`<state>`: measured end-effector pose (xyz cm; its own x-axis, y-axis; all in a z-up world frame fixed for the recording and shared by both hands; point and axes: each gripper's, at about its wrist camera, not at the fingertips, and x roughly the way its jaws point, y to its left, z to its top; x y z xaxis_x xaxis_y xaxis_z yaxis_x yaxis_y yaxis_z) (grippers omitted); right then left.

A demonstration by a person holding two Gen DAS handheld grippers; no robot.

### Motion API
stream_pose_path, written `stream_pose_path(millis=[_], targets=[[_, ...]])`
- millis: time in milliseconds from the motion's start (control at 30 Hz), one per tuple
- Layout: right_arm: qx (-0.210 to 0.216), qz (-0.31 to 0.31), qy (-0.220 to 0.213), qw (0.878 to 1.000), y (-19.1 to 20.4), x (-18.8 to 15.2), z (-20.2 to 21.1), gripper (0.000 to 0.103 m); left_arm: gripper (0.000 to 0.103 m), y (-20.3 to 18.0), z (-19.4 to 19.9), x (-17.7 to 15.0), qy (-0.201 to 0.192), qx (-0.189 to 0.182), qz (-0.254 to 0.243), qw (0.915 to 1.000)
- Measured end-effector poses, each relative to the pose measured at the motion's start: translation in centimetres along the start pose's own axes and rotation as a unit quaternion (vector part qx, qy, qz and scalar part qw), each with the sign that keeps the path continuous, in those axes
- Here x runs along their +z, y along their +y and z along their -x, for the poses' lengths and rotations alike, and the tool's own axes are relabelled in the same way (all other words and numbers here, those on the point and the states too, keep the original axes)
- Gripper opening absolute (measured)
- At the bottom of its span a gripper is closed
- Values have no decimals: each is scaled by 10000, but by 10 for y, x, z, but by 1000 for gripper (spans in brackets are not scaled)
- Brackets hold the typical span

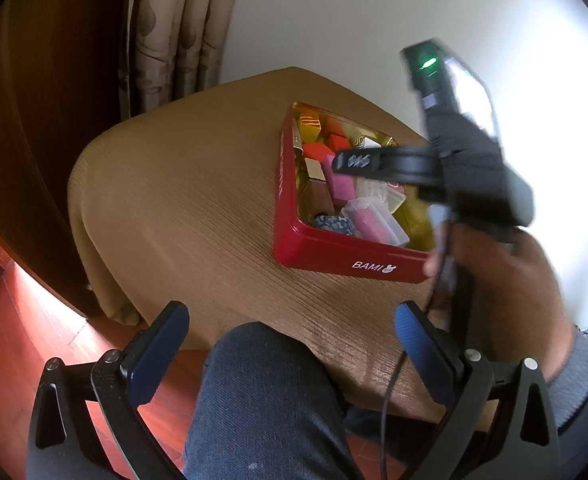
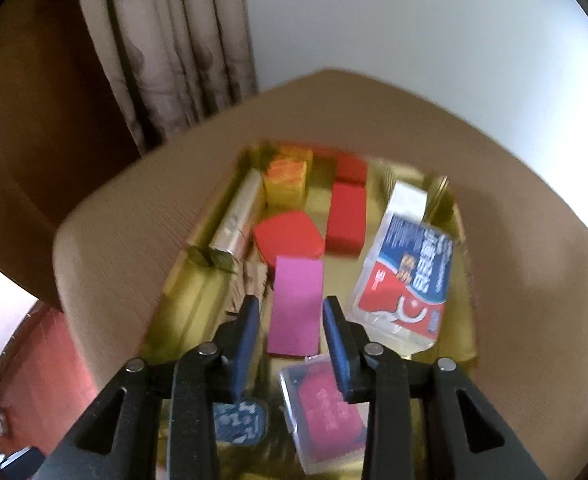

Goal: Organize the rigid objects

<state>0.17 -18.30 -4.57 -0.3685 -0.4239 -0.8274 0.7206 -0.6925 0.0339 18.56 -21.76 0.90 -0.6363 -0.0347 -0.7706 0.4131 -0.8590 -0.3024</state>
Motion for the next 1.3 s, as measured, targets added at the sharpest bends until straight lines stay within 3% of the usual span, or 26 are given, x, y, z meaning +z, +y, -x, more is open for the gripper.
stream_pose_path(millis=[133,233,300,533,633,733,900,1033,1167,1300], targets=[[-129,25,-406,9991,-6,-6,37,38,101,-6,1,-2,-74,142,-175,9997],[-718,382,-523,9953,-3,-18,54,38,101,-10,4,-3,-149,263,-321,9990],[-870,411,-565,9938,-4,-26,62,38,101,-14,6,-4,-215,384,-424,9981],[-1057,167,-877,9904,-19,-55,107,38,102,-29,17,-6,-899,941,-1015,9863],[-1138,172,-981,9885,-23,-69,127,38,102,-35,14,-7,-789,1049,-1158,9846],[-1115,78,-980,9889,-27,-82,137,38,102,-38,11,-8,-667,882,-1154,9871],[-1123,-86,-965,9889,-37,-97,148,38,102,-48,15,-11,-862,1076,-1329,9815],[-1056,-200,-1022,9889,-41,-102,159,38,102,-45,11,-10,-551,639,-1045,9909],[-1090,-74,-1055,9884,-34,-104,164,38,102,-48,19,-9,-751,598,-984,9905],[-1054,-26,-1097,9884,-30,-104,170,38,102,-45,19,-9,-689,444,-800,9934]])
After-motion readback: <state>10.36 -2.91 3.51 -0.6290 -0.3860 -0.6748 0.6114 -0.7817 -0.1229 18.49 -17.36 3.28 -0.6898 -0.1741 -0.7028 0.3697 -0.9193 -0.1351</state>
